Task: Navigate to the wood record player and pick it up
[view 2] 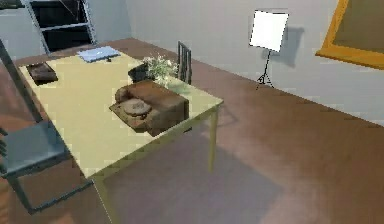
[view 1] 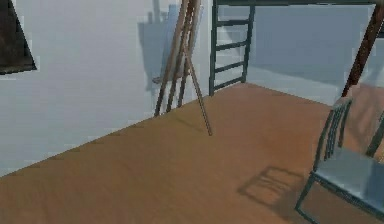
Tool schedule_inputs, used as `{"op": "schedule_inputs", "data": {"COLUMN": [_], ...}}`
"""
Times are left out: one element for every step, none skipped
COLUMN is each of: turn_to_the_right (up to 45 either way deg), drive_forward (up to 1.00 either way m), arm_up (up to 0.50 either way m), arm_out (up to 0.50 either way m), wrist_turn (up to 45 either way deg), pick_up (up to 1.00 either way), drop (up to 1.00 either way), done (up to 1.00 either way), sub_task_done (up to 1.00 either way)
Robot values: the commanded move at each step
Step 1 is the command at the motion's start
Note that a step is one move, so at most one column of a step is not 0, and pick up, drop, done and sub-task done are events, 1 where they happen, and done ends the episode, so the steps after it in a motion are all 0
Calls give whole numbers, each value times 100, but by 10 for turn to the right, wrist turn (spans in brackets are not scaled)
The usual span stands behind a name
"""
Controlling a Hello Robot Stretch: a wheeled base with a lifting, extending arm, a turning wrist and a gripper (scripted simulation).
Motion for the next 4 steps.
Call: {"op": "schedule_inputs", "data": {"turn_to_the_right": [120, 0, 120, 0], "drive_forward": [0, 100, 0, 15], "arm_up": [0, 0, 0, 0], "arm_out": [0, 0, 0, 0], "wrist_turn": [0, 0, 0, 0], "pick_up": [0, 0, 0, 0], "drop": [0, 0, 0, 0], "done": [0, 0, 0, 0], "sub_task_done": [0, 0, 0, 0]}}
